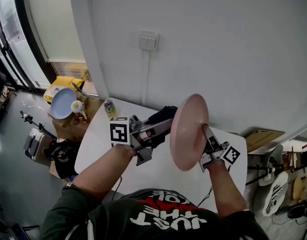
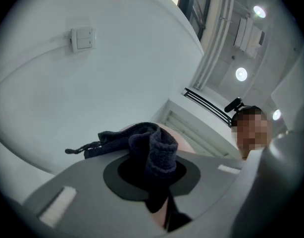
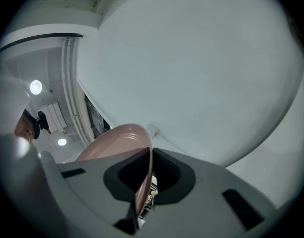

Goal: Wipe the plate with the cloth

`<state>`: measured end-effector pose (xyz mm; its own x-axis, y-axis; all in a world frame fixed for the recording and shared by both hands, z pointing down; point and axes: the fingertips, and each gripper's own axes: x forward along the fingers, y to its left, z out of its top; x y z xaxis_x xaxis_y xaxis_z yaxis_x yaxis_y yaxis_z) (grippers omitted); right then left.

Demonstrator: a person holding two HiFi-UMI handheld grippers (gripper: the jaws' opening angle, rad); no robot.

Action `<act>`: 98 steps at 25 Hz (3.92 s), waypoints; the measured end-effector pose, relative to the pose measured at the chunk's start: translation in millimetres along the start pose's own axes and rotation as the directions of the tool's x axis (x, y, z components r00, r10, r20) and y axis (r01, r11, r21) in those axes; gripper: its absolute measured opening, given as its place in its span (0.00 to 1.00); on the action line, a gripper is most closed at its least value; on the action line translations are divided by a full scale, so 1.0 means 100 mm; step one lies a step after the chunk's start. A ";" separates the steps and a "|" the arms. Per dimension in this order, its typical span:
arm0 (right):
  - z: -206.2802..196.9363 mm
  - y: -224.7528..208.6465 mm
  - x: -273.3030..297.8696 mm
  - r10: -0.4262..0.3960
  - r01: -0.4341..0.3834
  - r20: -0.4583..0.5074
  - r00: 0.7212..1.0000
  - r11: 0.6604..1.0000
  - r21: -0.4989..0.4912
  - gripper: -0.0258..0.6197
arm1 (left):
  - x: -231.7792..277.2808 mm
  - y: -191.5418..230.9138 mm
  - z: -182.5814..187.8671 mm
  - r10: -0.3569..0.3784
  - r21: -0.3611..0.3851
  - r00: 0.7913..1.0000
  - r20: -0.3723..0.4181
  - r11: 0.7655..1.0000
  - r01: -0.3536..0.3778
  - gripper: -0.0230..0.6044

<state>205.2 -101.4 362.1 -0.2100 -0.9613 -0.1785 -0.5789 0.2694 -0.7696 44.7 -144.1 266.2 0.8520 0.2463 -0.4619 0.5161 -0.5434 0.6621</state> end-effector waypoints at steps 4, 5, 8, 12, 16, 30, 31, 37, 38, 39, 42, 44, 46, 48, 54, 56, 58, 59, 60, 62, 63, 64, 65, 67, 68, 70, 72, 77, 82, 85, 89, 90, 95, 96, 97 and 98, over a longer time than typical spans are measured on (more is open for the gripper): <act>0.05 -0.02 0.05 -0.005 0.005 0.025 1.000 1.000 0.003 0.06 | 0.05 -0.14 -0.24 -0.059 -0.040 0.998 -0.032 0.998 0.058 0.11; 0.07 -0.03 0.06 -0.006 0.006 0.032 0.999 1.000 0.008 0.07 | 0.08 -0.16 -0.30 -0.072 -0.048 0.997 -0.042 0.996 0.070 0.11; 0.14 -0.04 0.01 -0.007 0.004 0.075 0.997 0.999 0.045 0.07 | 0.11 -0.16 -0.49 -0.075 -0.059 0.993 -0.095 0.996 0.070 0.11; 0.25 -0.03 0.01 -0.015 0.012 0.089 0.996 0.999 0.031 0.06 | 0.15 -0.08 -0.86 -0.062 -0.083 0.981 -0.186 0.995 0.047 0.11; 0.14 0.15 0.10 0.045 -0.049 0.066 0.997 0.997 0.055 0.06 | 0.26 0.02 -1.05 -0.045 -0.083 0.973 -0.228 0.996 0.026 0.11; -0.36 0.19 -0.01 0.060 -0.058 -0.074 0.995 0.998 0.021 0.06 | -0.01 0.32 -0.27 0.059 -0.138 0.998 0.003 0.989 -0.058 0.11; -0.37 0.12 -0.04 0.044 -0.043 -0.075 0.996 0.999 0.019 0.06 | -0.03 0.28 -0.24 0.052 -0.130 0.999 0.008 0.990 -0.050 0.11; -0.23 -0.25 -0.17 -0.038 0.038 0.000 0.999 0.995 0.091 0.06 | -0.06 -0.02 -0.41 -0.024 -0.073 0.998 -0.054 0.997 0.020 0.11; -0.20 -0.24 -0.17 -0.035 0.033 0.014 0.999 0.995 0.095 0.06 | -0.06 -0.05 -0.47 -0.031 -0.070 0.997 -0.075 0.997 0.025 0.11; -0.17 -0.22 -0.16 -0.028 0.026 0.024 0.999 0.995 0.094 0.06 | -0.06 -0.07 -0.55 -0.030 -0.059 0.994 -0.104 0.998 0.024 0.11; -0.12 -0.12 -0.08 0.004 -0.007 0.032 0.999 0.996 0.084 0.06 | -0.07 -0.05 -0.88 0.012 -0.003 0.975 -0.221 1.000 -0.013 0.11; -0.08 -0.03 -0.04 0.033 -0.036 0.043 0.999 0.997 0.072 0.06 | -0.07 0.02 -1.02 0.028 -0.020 0.971 -0.236 0.999 -0.033 0.11; 0.00 0.03 -0.03 0.051 -0.055 0.062 0.997 0.996 0.067 0.06 | -0.14 0.17 -1.05 0.061 -0.057 0.977 -0.203 0.996 -0.074 0.11; 0.09 0.05 -0.06 0.050 -0.054 0.075 0.996 0.997 0.050 0.06 | -0.29 0.38 -1.04 0.124 -0.085 0.979 -0.164 0.987 -0.139 0.11; 0.32 -0.15 -0.30 -0.040 0.044 0.078 0.996 0.998 -0.053 0.06 | -0.90 0.73 -0.86 0.286 -0.063 0.957 -0.057 0.955 -0.289 0.11; 0.33 -0.24 -0.39 -0.075 0.080 0.077 0.994 0.994 -0.071 0.06 | -1.13 0.79 -0.77 0.339 -0.042 0.941 -0.006 0.940 -0.339 0.11; 0.30 -0.35 -0.48 -0.116 0.122 0.066 0.991 0.989 -0.089 0.06 | -1.36 0.84 -0.70 0.392 -0.034 0.919 0.040 0.920 -0.391 0.11; 0.28 -0.41 -0.52 -0.138 0.143 0.056 0.989 0.985 -0.100 0.06 | -1.46 0.86 -0.67 0.414 -0.034 0.908 0.060 0.910 -0.413 0.11; 0.25 -0.48 -0.55 -0.159 0.163 0.044 0.986 0.980 -0.113 0.06 | -1.55 0.87 -0.64 0.432 -0.034 0.899 0.077 0.902 -0.431 0.11; 0.18 -0.59 -0.60 -0.192 0.193 0.021 0.981 0.973 -0.129 0.06 | -1.69 0.89 -0.63 0.459 -0.035 0.883 0.099 0.888 -0.458 0.11; 0.14 -0.64 -0.62 -0.205 0.204 0.012 0.979 0.970 -0.128 0.06 | -1.74 0.90 -0.64 0.468 -0.037 0.878 0.105 0.884 -0.467 0.11; 0.09 -0.69 -0.63 -0.217 0.216 0.007 0.976 0.969 -0.116 0.06 | -1.77 0.90 -0.66 0.473 -0.041 0.874 0.109 0.881 -0.472 0.11; 0.05 -0.75 -0.65 -0.229 0.228 0.005 0.974 0.969 -0.094 0.06 | -1.80 0.90 -0.68 0.477 -0.044 0.871 0.113 0.879 -0.476 0.11; -0.05 -0.84 -0.68 -0.248 0.248 0.000 0.969 0.967 -0.056 0.06 | -1.85 0.90 -0.73 0.490 -0.042 0.864 0.113 0.871 -0.489 0.11; -0.10 -0.88 -0.68 -0.257 0.257 -0.009 0.966 0.965 -0.056 0.06 | -1.87 0.91 -0.76 0.497 -0.041 0.861 0.110 0.868 -0.495 0.11; -0.18 -0.95 -0.67 -0.280 0.277 -0.033 0.959 0.958 -0.074 0.06 | -1.90 0.93 -0.82 0.513 -0.035 0.853 0.100 0.858 -0.512 0.11; -0.28 -1.06 -0.68 -0.313 0.306 -0.062 0.948 0.947 -0.102 0.06 | -1.92 0.96 -0.87 0.525 -0.031 0.846 0.090 0.851 -0.524 0.11; -0.60 -1.54 -0.85 -0.440 0.412 -0.141 0.887 0.891 -0.189 0.06 | -2.04 1.03 -1.01 0.551 -0.039 0.831 0.082 0.835 -0.549 0.11; -1.05 -2.09 -1.13 -0.568 0.503 -0.220 0.793 0.815 -0.288 0.06 | -2.18 1.12 -1.24 0.586 -0.063 0.809 0.042 0.810 -0.583 0.11; -1.29 -2.35 -1.25 -0.620 0.534 -0.247 0.745 0.775 -0.338 0.06 | -2.25 1.13 -1.35 0.599 -0.073 0.801 0.014 0.800 -0.596 0.11; -1.49 -2.53 -1.28 -0.644 0.539 -0.255 0.722 0.754 -0.377 0.06 | -2.30 1.11 -1.42 0.604 -0.074 0.797 -0.006 0.794 -0.603 0.11; -1.52 -2.55 -1.26 -0.639 0.530 -0.256 0.725 0.756 -0.386 0.06 | -2.32 1.11 -1.43 0.606 -0.071 0.795 -0.008 0.793 -0.605 0.11; -1.70 -2.66 -1.23 -0.680 0.505 -0.278 0.678 0.706 -0.496 0.06 | -2.32 1.08 -1.44 0.629 -0.088 0.777 -0.027 0.773 -0.629 0.11; -1.75 -2.70 -1.25 -0.704 0.496 -0.294 0.646 0.680 -0.540 0.06 | -2.33 1.08 -1.45 0.628 -0.087 0.778 -0.026 0.774 -0.627 0.11; -1.80 -2.73 -1.27 -0.727 0.484 -0.311 0.612 0.655 -0.580 0.06 | -2.33 1.08 -1.45 0.626 -0.085 0.779 -0.025 0.775 -0.626 0.11; -1.85 -2.75 -1.29 -0.746 0.471 -0.327 0.580 0.635 -0.612 0.06 | -2.34 1.08 -1.45 0.627 -0.085 0.778 -0.026 0.774 -0.627 0.11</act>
<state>245.8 -41.1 710.5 0.0520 -0.7395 0.6712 -0.9490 -0.2459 -0.1975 -85.6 -144.0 531.4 0.9892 -0.1283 0.0712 -0.1271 -0.5072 0.8524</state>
